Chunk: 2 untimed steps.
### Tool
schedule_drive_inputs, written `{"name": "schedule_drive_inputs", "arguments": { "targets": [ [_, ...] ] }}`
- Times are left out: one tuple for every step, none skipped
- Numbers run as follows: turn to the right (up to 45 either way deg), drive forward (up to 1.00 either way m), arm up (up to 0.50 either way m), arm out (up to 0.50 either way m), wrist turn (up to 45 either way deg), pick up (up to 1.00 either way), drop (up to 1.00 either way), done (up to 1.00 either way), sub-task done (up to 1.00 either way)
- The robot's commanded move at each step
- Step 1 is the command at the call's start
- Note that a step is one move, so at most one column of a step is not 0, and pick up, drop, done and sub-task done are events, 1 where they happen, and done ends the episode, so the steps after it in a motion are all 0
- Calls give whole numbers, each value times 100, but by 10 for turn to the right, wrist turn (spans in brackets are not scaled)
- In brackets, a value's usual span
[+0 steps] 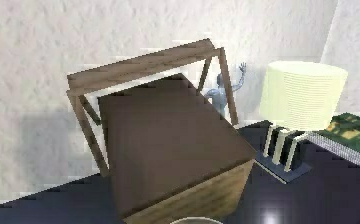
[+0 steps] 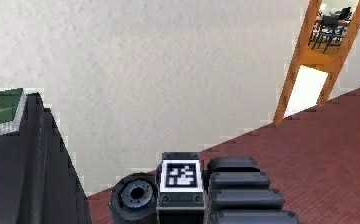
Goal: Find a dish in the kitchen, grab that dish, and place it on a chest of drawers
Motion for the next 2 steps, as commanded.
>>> {"name": "schedule_drive_inputs", "arguments": {
  "targets": [
    [30, 0, 0, 0, 0, 0, 0, 0, 0],
    [-90, 0, 0, 0, 0, 0, 0, 0, 0]
  ]
}}
